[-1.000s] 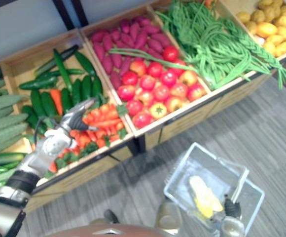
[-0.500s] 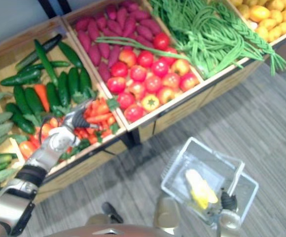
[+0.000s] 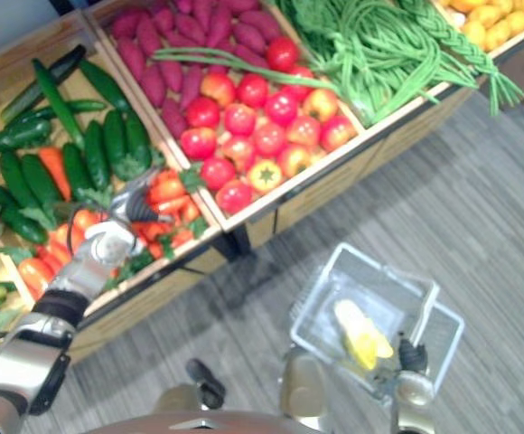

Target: Pick vegetable in the basket

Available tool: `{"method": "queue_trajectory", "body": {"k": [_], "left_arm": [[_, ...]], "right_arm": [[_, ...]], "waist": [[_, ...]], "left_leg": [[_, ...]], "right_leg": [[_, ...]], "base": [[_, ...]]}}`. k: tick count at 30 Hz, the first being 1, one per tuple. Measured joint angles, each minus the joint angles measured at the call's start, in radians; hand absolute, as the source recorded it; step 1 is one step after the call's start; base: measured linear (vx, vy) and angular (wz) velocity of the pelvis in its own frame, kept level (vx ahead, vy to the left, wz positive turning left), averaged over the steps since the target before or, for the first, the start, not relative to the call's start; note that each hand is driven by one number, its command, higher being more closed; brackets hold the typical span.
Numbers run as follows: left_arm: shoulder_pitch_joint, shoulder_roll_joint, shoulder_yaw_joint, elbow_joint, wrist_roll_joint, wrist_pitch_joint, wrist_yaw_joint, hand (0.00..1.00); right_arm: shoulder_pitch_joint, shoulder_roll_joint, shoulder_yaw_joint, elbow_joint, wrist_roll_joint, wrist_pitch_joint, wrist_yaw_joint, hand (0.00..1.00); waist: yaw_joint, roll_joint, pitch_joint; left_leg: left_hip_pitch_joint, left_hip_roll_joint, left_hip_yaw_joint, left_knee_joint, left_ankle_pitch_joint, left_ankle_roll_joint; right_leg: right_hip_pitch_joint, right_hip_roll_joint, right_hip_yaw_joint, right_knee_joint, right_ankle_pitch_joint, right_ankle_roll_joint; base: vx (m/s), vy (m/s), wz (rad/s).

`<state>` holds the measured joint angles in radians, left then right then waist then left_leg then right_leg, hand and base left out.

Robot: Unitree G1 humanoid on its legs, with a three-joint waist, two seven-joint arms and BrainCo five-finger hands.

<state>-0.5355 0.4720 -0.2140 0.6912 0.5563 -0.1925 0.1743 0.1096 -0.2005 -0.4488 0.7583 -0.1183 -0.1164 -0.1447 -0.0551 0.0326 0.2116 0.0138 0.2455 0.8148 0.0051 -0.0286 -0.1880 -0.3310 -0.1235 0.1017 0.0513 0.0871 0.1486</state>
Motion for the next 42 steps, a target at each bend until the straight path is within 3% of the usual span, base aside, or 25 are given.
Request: {"method": "queue_trajectory", "body": {"k": [10,30,36,42], "left_arm": [[-0.069,0.002,0.075,0.033,0.014,0.027,0.019,1.00],[-0.064,-0.014,0.032,0.066,0.040,0.043,0.015,1.00],[-0.035,-0.016,0.023,-0.093,0.064,0.051,0.015,1.00],[-0.006,-0.011,0.022,-0.261,0.095,0.050,0.015,1.00]], "right_arm": [[-0.008,0.000,0.023,0.003,0.001,0.000,-0.006,1.00],[-0.009,0.001,0.026,0.019,0.001,0.000,-0.008,1.00],[-0.006,0.003,0.021,0.035,0.000,0.003,-0.019,1.00],[0.004,0.006,-0.019,0.043,-0.017,0.009,-0.015,1.00]], "waist": [[-0.002,-0.007,0.014],[-0.022,-0.011,0.016],[-0.014,-0.011,0.015],[0.013,-0.012,0.009]], "left_leg": [[0.005,0.007,0.024,0.002,-0.001,-0.002],[0.024,0.013,-0.010,0.004,-0.001,-0.001],[0.030,0.015,-0.066,0.015,0.000,0.000],[0.041,0.011,-0.117,0.015,0.005,0.008]], "right_leg": [[-0.001,0.013,0.019,-0.019,0.015,0.002],[0.046,0.006,-0.009,-0.026,0.017,0.005],[0.096,-0.011,-0.057,-0.033,0.016,0.005],[0.149,-0.022,-0.102,-0.036,0.014,0.007]], "base": [[-0.03,-0.012,-0.07],[-0.02,-0.008,0.04],[-0.03,-0.009,0.24],[-0.05,-0.010,0.22]]}}
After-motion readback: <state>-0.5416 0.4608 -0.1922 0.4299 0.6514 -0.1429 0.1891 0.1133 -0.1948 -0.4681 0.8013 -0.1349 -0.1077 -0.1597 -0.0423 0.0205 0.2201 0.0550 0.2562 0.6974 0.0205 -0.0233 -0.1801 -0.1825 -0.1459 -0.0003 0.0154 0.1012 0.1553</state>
